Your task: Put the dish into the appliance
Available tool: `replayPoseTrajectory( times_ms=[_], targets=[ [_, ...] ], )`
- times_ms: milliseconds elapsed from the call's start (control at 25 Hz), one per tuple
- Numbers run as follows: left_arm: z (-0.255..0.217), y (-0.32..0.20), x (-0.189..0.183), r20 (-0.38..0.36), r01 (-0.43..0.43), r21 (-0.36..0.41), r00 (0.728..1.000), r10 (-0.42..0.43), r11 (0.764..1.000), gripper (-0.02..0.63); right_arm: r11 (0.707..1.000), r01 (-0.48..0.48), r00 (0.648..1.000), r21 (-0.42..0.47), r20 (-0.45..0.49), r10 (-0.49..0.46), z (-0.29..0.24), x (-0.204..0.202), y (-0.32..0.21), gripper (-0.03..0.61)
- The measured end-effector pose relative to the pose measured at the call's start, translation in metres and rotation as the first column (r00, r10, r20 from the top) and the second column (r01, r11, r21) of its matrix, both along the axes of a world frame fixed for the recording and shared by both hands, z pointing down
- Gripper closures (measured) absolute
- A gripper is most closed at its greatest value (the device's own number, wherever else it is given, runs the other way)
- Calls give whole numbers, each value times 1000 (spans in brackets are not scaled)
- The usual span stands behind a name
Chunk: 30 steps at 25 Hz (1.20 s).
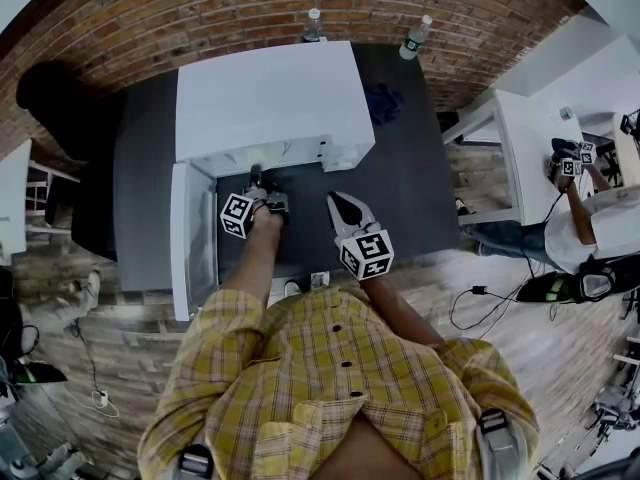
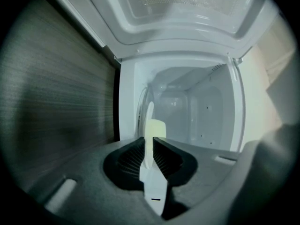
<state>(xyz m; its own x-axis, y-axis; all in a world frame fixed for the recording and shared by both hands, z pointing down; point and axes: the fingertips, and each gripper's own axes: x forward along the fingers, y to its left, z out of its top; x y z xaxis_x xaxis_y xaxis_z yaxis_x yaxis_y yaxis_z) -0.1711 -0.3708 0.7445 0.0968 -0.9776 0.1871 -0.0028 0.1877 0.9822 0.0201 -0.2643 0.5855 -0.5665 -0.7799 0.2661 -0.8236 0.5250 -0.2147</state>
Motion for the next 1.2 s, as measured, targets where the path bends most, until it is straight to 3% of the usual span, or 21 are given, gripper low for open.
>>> replayPoseTrajectory(
  times_ms=[960,1200],
  targets=[
    [-11,25,-7,3,13,4,1000,-13,1000,548,1000,13,1000,19,14,-13,-8,-3,12,575],
    [-21,37,-5,-3,8,23,1000,-8,1000,596,1000,10,1000,28,18,-10,-12,-2,17,575]
  ],
)
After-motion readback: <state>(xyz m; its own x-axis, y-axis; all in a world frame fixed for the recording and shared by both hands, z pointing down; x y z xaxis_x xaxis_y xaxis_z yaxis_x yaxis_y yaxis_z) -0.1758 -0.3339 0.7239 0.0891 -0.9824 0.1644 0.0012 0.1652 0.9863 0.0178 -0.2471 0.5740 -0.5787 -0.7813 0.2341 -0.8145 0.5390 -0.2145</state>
